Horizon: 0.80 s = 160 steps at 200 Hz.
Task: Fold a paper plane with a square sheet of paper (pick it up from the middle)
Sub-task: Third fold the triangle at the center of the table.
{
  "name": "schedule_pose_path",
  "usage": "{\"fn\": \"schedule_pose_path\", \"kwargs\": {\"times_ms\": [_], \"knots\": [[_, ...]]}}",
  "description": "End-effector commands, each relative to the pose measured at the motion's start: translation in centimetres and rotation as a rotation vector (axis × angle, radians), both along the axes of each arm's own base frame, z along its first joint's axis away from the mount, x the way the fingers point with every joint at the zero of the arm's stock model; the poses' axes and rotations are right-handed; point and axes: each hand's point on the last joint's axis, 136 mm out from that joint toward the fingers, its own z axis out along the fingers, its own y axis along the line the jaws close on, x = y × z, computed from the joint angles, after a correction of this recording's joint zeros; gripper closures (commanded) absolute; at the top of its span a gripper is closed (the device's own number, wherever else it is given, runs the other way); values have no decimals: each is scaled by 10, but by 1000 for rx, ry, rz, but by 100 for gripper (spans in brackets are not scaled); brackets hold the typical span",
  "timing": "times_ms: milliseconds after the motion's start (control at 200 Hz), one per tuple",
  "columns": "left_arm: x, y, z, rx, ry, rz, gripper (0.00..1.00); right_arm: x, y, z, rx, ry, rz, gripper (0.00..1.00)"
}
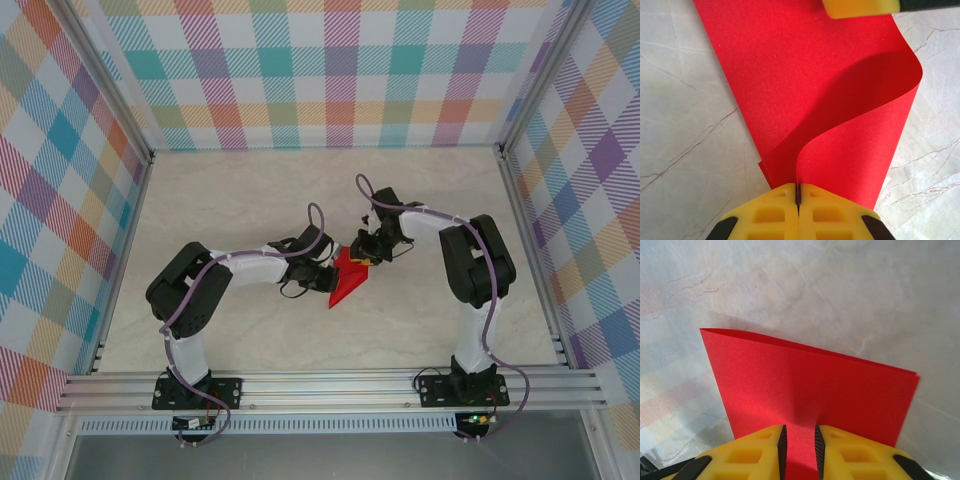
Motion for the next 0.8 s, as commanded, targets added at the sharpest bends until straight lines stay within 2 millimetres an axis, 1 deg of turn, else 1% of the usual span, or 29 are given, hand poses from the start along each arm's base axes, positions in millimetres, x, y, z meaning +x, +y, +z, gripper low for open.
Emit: {"fn": "schedule_pose_path", "kwargs": {"times_ms": [0,175,290,345,400,420,470,570,680,795], "knots": [[-4,5,-12,10,34,-7,99,6,-1,28,4,-51,-16,74],[-6,4,-12,8,40,-24,98,7,-4,48,6,-102,-27,73],[-5,2,-10,2,37,-31,99,-4,-4,56,48,-107,-52,78],[-5,2,-10,2,37,-34,98,-15,-3,55,96,-96,-75,81],[-5,1,-10,2,38,-36,99,-25,-3,59,143,-98,-106,84],[-6,1,-10,3,38,-38,98,-31,-4,56,154,-89,-119,85],[-5,1,-10,-1,37,-36,98,-43,-3,57,207,-84,-149,87],[-6,0,-10,-7,43,-41,98,-69,6,56,310,-79,-165,90],[-7,1,-10,-5,46,-41,99,-97,16,51,336,-63,-150,91],[-8,1,-12,-5,50,-42,98,-113,26,42,302,-43,-153,91]]}}
